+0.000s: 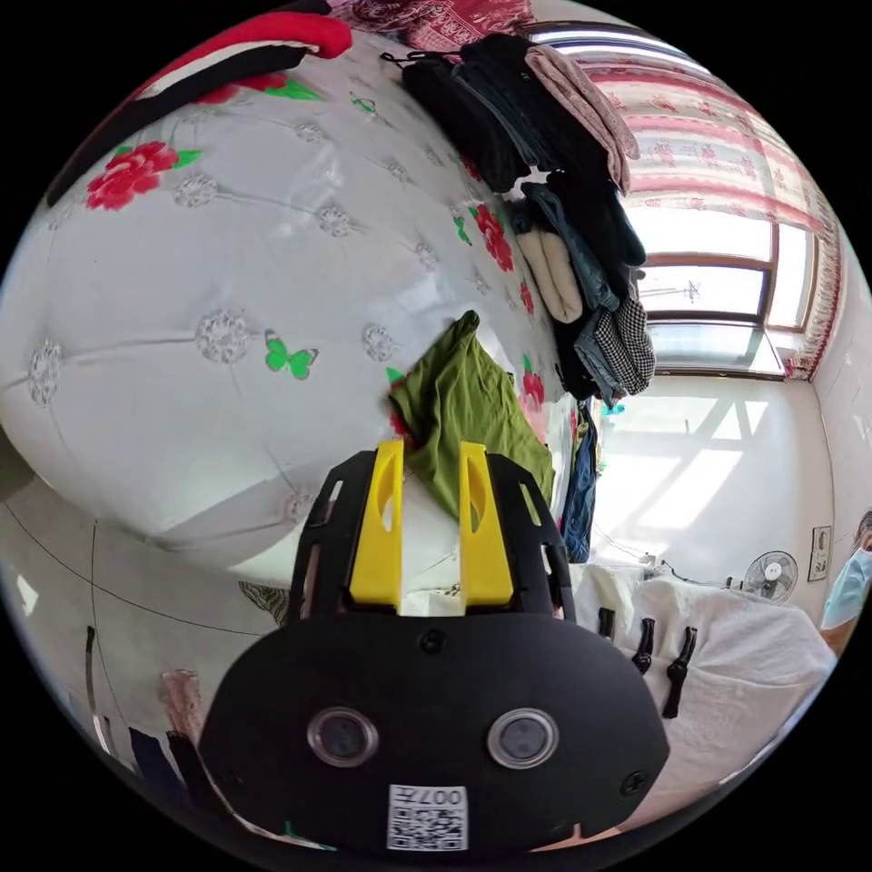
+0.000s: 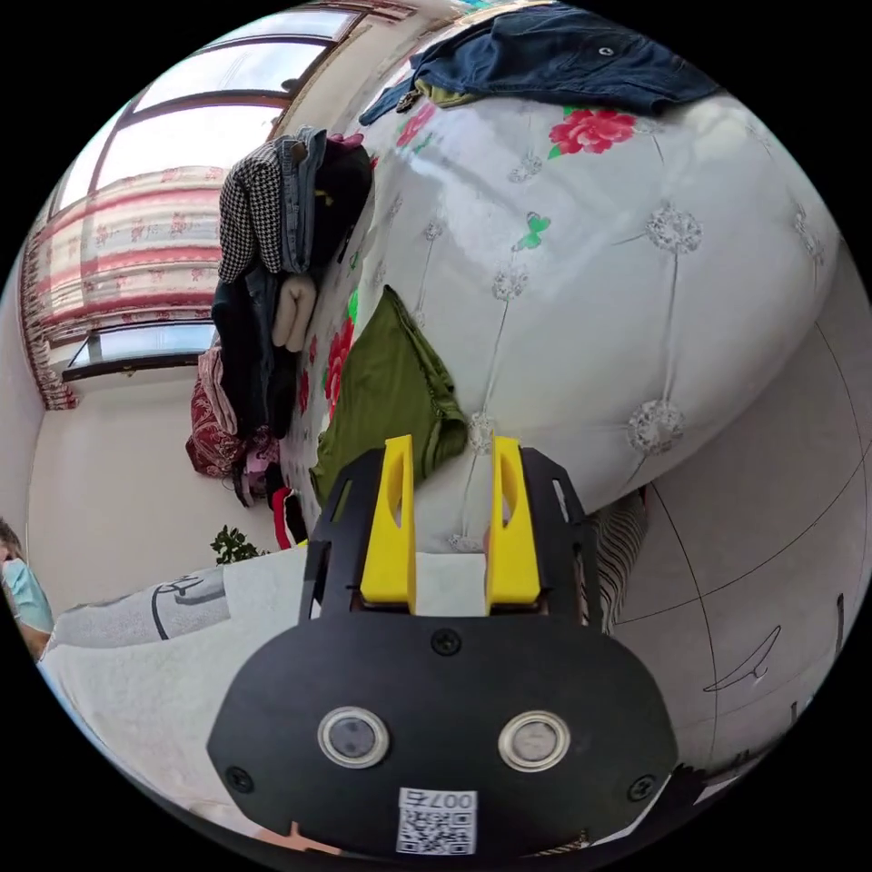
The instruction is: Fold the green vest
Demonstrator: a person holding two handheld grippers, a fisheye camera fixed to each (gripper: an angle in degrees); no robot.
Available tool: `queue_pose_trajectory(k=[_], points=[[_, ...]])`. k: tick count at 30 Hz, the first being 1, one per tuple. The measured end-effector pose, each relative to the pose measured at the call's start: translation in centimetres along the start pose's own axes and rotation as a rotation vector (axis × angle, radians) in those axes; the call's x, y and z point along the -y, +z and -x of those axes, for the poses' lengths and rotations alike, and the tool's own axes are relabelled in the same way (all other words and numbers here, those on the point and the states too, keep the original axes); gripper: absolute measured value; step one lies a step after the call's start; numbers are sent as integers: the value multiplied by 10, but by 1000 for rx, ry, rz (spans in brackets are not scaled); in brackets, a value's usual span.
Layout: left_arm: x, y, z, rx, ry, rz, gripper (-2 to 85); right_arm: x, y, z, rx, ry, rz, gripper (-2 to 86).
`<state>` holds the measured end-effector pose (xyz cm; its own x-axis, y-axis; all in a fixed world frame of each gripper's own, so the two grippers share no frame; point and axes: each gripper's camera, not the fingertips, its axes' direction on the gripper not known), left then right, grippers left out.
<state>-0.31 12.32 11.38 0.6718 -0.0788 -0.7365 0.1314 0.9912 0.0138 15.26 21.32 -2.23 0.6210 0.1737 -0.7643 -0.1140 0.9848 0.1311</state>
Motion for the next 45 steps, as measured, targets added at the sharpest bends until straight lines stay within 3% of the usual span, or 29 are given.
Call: queue_pose_trajectory(k=[8, 14, 16, 21, 23, 26, 31, 34, 38, 42, 45], points=[[18, 12, 9, -18, 2, 57, 87, 61, 45, 77, -71, -194, 65, 10], [17, -1, 17, -39, 17, 54, 86, 70, 90, 252, -22, -794, 214, 1], [13, -12, 25, -57, 12, 34, 86, 33, 125, 315, 4, -1049, 368, 3], [5, -30, 44, -93, -10, 1, 91, -42, 212, 341, -63, -1226, 712, 22], [3, -33, 50, -112, -14, -1, 96, -50, 226, 331, -128, -1227, 800, 30], [0, -34, 57, -148, -4, 19, 108, -24, 210, 306, -144, -1094, 738, 39], [5, -29, 65, -232, 22, 54, 128, 33, 159, 215, -84, -621, 553, 54], [15, -21, 63, -255, 50, 102, 131, 36, 150, 167, -70, -439, 565, 59], [26, -8, 58, -235, 93, 166, 108, 30, 170, 139, 3, -348, 687, 58], [35, 9, 58, -160, 108, 201, 28, 33, 195, 121, 108, -277, 762, 42], [41, 11, 42, -215, 158, 210, 15, 30, 191, 126, 137, -316, 747, 31]])
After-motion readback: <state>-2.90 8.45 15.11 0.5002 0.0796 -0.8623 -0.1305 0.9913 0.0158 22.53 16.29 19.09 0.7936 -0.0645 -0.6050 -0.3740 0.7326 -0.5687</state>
